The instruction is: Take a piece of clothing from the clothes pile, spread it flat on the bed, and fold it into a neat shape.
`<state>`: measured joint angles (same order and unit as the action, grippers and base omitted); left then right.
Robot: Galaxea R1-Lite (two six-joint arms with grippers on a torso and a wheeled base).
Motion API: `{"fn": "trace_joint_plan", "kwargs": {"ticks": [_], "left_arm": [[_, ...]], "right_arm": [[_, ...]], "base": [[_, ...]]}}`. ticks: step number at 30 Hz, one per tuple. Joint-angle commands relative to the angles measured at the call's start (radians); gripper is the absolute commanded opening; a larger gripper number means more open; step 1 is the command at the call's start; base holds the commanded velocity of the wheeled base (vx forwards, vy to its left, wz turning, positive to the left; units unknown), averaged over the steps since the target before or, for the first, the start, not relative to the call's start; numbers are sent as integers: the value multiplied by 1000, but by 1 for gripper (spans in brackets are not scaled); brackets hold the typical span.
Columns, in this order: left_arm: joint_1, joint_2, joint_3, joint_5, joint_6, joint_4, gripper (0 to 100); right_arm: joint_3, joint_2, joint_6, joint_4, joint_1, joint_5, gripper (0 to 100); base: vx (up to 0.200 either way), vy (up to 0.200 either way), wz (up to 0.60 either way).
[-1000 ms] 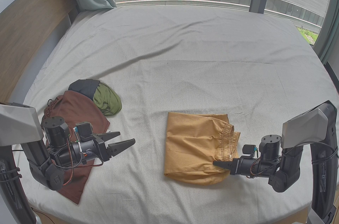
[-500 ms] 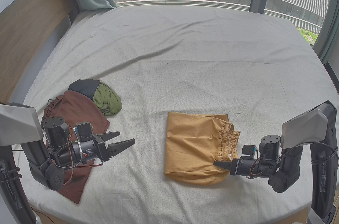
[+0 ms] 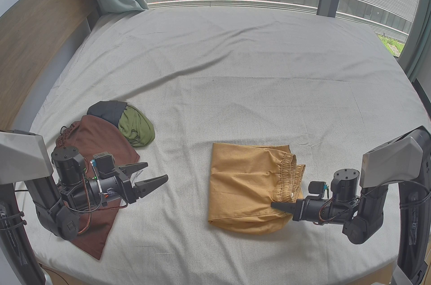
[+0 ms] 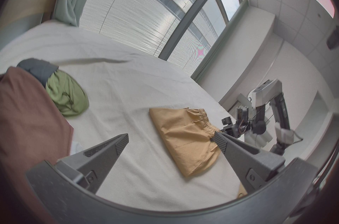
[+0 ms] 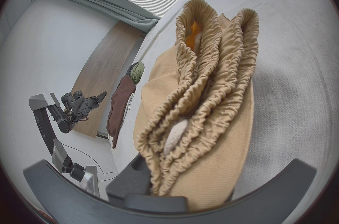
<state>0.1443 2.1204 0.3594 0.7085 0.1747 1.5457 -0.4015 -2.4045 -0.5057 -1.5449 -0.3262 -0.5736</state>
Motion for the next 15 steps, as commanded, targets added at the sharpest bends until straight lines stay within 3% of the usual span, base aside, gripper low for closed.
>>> {"fn": "trace_joint_plan", "kwargs": {"ticks": [1,9,15], "left_arm": [[-25,3,13,-4,-81,1,100],[-43,1,12,23,-251,1,100],[-43,-5,10,37,-282,1,100]], "right_arm": [[0,33,0,-1,-4,0,0],[0,36,0,-1,-4,0,0],[-2,65,0,-3,-7,-6,0]], "base": [[0,0,0],[0,0,0],[0,0,0]]}}
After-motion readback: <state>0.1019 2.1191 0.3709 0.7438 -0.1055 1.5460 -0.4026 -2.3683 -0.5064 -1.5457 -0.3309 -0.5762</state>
